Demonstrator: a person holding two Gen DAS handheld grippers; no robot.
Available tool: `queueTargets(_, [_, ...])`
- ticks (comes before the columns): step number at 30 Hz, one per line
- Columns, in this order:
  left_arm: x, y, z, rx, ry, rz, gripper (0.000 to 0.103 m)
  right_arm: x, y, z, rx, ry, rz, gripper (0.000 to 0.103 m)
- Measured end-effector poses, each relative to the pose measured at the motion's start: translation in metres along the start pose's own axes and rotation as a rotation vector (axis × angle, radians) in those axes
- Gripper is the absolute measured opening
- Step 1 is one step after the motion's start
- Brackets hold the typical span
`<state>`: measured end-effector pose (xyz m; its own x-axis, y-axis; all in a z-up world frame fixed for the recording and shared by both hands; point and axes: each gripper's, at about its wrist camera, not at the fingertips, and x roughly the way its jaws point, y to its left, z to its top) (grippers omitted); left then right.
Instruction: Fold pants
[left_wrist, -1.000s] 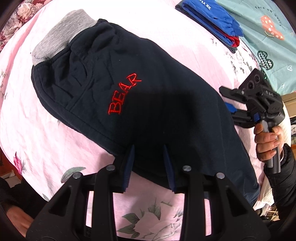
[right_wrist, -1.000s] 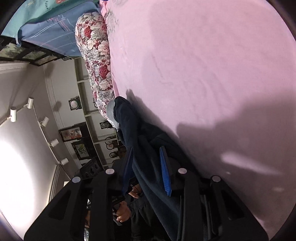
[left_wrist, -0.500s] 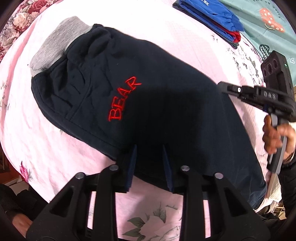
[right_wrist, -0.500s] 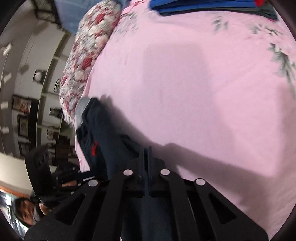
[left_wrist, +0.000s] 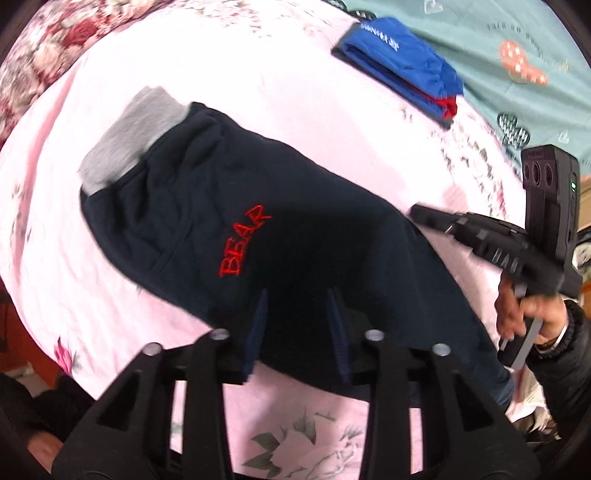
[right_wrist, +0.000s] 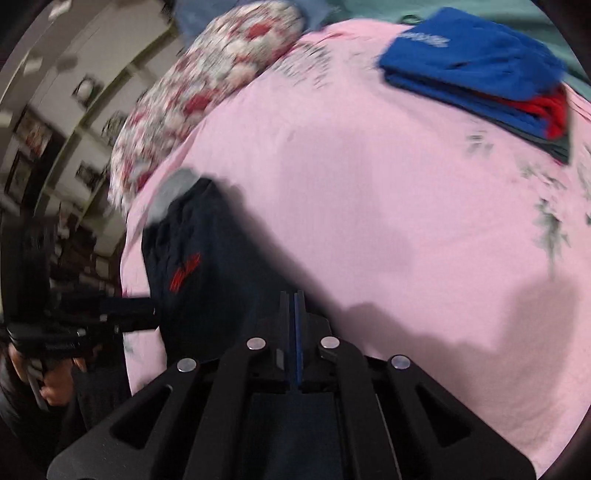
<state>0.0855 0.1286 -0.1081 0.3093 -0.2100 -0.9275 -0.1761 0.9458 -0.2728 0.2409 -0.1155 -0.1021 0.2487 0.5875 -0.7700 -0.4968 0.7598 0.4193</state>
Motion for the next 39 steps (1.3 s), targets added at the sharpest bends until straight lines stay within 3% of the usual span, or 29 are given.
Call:
queueTargets(3, [0.031,0.005,-0.008,0.028,0.087,0.108,0.034,0.029,0.002,-0.002,-0.022,0.034,-0.082,0.000])
queueTargets(7, [0.013,0.011,-0.012,-0.025,0.044,0.059,0.034,0.015,0.009,-0.001,-0.022,-0.006,-0.086,0.000])
queueTargets(9, [0.001,0.004,-0.015,0.017,-0.002,0.047,0.037,0.013,0.021,-0.003,-0.059,-0.018,-0.103,0.000])
queueTargets(12, [0.020,-0.002,-0.016,0.065,0.043,0.094,0.045,0.035,0.014,-0.011,-0.018,0.046,-0.139,0.000])
queueTargets(13, [0.038,0.000,-0.019,0.086,0.083,0.150,0.041,0.034,0.014,-0.013,0.004,0.034,-0.124,0.000])
queueTargets(14, [0.040,-0.003,-0.021,0.123,0.061,0.168,0.043,0.032,0.011,-0.014,0.024,0.036,-0.118,0.000])
queueTargets(17, [0.032,-0.011,-0.022,0.132,0.058,0.195,0.042,0.001,0.008,-0.017,0.071,-0.002,-0.088,0.003])
queueTargets(20, [0.016,-0.017,-0.023,0.127,0.016,0.188,0.039,-0.065,-0.006,-0.037,0.075,-0.071,-0.081,0.019])
queueTargets(21, [0.010,-0.023,-0.025,0.134,0.000,0.176,0.039,-0.088,-0.014,-0.048,0.084,-0.092,-0.103,0.034])
queueTargets(26, [-0.005,-0.082,-0.045,0.240,-0.048,0.073,0.041,-0.184,-0.060,-0.140,0.231,-0.171,-0.171,0.037])
queueTargets(30, [0.014,-0.125,-0.062,0.326,-0.002,0.054,0.042,-0.232,-0.093,-0.255,0.427,-0.209,-0.183,0.048])
queueTargets(34, [0.036,-0.142,-0.079,0.339,0.050,0.065,0.043,-0.249,-0.108,-0.347,0.631,-0.213,-0.094,0.054])
queueTargets(36, [0.042,-0.143,-0.082,0.325,0.069,0.078,0.043,-0.248,-0.110,-0.377,0.693,-0.201,-0.054,0.058])
queueTargets(39, [0.039,-0.140,-0.092,0.292,0.079,0.080,0.043,-0.233,-0.105,-0.395,0.748,-0.190,0.052,0.061])
